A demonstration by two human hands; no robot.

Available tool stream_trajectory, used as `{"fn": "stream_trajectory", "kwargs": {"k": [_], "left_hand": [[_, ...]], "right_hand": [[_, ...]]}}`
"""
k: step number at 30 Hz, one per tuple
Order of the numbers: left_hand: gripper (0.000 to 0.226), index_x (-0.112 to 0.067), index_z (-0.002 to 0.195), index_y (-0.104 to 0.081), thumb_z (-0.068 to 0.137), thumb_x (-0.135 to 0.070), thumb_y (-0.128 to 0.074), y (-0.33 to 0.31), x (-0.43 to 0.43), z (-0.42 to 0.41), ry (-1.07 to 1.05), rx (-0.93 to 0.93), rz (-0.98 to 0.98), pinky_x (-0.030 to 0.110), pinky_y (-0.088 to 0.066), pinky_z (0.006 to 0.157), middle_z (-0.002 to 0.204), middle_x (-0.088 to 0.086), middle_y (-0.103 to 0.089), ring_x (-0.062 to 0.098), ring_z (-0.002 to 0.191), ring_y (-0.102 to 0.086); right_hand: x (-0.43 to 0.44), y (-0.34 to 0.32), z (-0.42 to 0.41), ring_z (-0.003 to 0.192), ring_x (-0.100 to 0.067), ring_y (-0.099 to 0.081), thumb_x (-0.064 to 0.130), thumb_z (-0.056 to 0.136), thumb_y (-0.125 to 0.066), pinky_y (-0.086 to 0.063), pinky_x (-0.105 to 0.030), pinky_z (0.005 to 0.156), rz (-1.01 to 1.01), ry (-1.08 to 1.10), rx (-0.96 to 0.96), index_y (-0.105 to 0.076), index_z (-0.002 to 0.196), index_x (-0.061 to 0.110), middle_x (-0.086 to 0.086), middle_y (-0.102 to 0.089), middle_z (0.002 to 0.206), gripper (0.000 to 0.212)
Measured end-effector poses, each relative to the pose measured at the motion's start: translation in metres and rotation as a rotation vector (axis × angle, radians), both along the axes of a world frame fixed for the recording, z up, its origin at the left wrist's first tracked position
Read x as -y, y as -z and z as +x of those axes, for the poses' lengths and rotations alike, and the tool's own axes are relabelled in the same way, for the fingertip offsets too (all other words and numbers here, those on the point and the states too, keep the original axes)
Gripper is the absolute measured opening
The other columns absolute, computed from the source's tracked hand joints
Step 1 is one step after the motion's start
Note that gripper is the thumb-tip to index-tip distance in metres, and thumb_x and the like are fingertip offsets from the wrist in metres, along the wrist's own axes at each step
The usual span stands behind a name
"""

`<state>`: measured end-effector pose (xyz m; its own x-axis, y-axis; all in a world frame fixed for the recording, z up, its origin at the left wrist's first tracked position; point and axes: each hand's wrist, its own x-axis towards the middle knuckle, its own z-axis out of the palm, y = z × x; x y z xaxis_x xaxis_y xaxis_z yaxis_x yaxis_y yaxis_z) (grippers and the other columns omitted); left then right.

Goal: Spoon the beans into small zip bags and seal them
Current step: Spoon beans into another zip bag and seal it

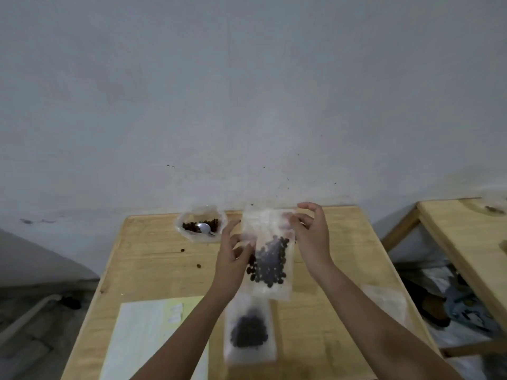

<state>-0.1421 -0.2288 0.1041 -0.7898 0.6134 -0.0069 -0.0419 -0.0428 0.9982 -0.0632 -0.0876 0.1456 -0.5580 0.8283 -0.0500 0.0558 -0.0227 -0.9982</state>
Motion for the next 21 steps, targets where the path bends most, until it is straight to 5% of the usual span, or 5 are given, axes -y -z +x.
{"fn": "stream_trajectory", "kwargs": {"k": [5,9,12,16,21], "left_hand": [[0.031,-0.012,0.121,-0.048,0.092,-0.002,-0.054,0.034,0.014,0.029,-0.163,0.055,-0.136,0.016,-0.052,0.066,0.104,0.017,-0.063,0.003,0.076,-0.065],[0.031,-0.012,0.123,-0.049,0.093,-0.005,-0.054,0.061,0.033,0.047,-0.248,0.065,-0.293,0.013,-0.05,0.062,0.1,0.004,-0.063,0.003,0.073,-0.065],[0.035,-0.014,0.126,-0.047,0.093,-0.006,-0.054,0.076,0.045,0.059,-0.249,0.044,-0.427,0.01,-0.048,0.061,0.11,0.003,-0.061,0.005,0.079,-0.061],[0.043,-0.013,0.134,-0.043,0.093,-0.007,-0.054,0.089,0.057,0.066,-0.244,0.027,-0.552,0.018,-0.048,0.085,0.131,0.005,-0.053,0.014,0.108,-0.056],[0.052,-0.011,0.142,-0.033,0.094,-0.011,-0.052,0.09,0.06,0.069,-0.191,-0.073,-0.662,0.025,-0.036,0.1,0.144,0.006,-0.041,0.02,0.128,-0.043]], "right_hand": [[0.027,0.063,0.034,0.083,-0.016,-0.064,0.022,0.084,-0.068,-0.055,-0.034,0.072,0.128,-0.198,0.216,-0.034,0.115,0.029,-0.002,-0.057,0.104,0.047],[0.042,0.1,0.046,0.086,-0.016,-0.064,0.025,0.082,-0.07,-0.055,-0.04,0.08,0.128,-0.362,0.375,-0.04,0.118,0.03,0.004,-0.054,0.104,0.047],[0.05,0.115,0.052,0.08,-0.01,-0.061,0.026,0.082,-0.071,-0.053,-0.026,0.071,0.157,-0.422,0.472,-0.043,0.123,0.021,0.003,-0.054,0.105,0.05],[0.061,0.125,0.056,0.076,-0.003,-0.054,0.032,0.081,-0.07,-0.042,-0.013,0.062,0.221,-0.525,0.575,-0.043,0.128,0.018,0.006,-0.052,0.102,0.055],[0.068,0.13,0.057,0.115,-0.019,-0.049,0.032,0.085,-0.066,-0.038,-0.021,0.086,0.317,-0.625,0.625,-0.036,0.138,0.018,-0.004,-0.043,0.131,0.062]]}}
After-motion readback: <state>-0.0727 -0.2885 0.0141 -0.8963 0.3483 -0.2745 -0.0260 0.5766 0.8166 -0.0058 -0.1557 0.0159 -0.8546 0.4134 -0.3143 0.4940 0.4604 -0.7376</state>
